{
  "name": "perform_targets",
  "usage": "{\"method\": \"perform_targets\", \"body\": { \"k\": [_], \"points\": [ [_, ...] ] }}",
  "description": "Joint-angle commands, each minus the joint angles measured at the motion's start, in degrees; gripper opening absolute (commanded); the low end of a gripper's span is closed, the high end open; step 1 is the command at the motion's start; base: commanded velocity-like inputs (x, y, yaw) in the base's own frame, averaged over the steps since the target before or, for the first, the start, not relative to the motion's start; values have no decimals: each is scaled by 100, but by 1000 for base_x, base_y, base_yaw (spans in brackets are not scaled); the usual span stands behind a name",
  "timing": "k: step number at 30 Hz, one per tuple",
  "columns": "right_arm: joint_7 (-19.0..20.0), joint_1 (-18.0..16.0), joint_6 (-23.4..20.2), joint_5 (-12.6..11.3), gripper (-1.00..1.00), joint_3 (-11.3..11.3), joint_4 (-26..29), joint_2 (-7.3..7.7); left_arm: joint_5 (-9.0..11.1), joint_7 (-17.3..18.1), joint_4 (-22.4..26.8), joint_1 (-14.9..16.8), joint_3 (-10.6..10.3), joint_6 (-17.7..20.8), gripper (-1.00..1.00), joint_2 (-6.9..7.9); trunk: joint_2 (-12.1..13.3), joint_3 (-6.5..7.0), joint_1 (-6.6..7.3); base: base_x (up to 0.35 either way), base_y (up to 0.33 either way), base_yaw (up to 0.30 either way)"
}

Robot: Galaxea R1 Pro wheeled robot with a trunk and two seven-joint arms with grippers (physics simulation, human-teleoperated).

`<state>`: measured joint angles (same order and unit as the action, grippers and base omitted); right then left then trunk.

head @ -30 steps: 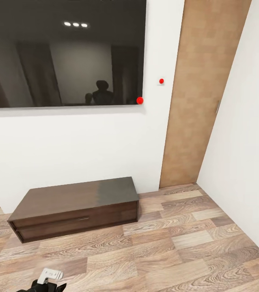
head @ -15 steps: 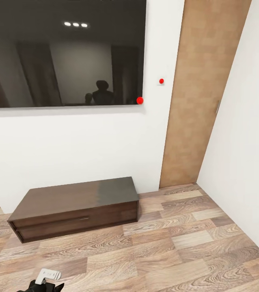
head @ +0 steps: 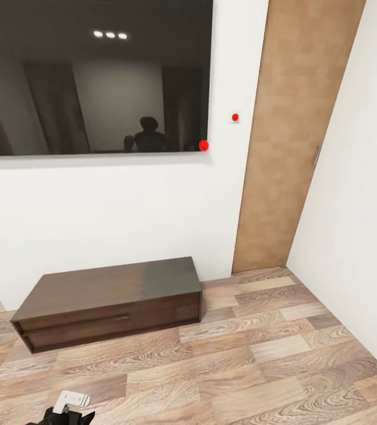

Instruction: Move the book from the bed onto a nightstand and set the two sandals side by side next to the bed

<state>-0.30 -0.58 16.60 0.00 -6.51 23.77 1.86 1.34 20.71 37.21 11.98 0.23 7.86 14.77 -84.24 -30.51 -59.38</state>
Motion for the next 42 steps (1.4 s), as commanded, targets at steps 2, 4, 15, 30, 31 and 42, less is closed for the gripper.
{"method": "perform_targets", "body": {
  "k": [2, 4, 15, 30, 31, 42],
  "points": [
    [-4, -3, 19, 0, 100, -8, -4, -1, 15, 21, 10, 4, 3, 46, 100, 1, -85, -42, -44, 0, 0, 0],
    [-4, -3, 19, 0, 100, -8, -4, -1, 15, 21, 7, 2, 3, 48, 100, -2, -165, -78, -88, 0, 0, 0],
    [-5, -3, 19, 0, 100, 0, -4, -1, 15, 21, 6, 1, 3, 47, 100, 0, -606, -276, -330, 0, 0, 0],
    [27, -3, 48, 3, 100, 19, 7, 4, 15, 21, 6, 3, -5, 43, 100, -9, -1208, -545, -659, 0, 0, 0],
    [39, -3, 29, 0, 100, -32, 72, 50, 15, 21, 6, 3, -5, 47, 100, -9, -1248, -563, -681, 0, 0, 0],
    [547, -42, -4395, -2479, 100, -162, 3603, 1405, 15, 23, 6, 1, -14, 48, 100, -11, -1689, -760, -923, 0, 0, 0]
  ]
}}
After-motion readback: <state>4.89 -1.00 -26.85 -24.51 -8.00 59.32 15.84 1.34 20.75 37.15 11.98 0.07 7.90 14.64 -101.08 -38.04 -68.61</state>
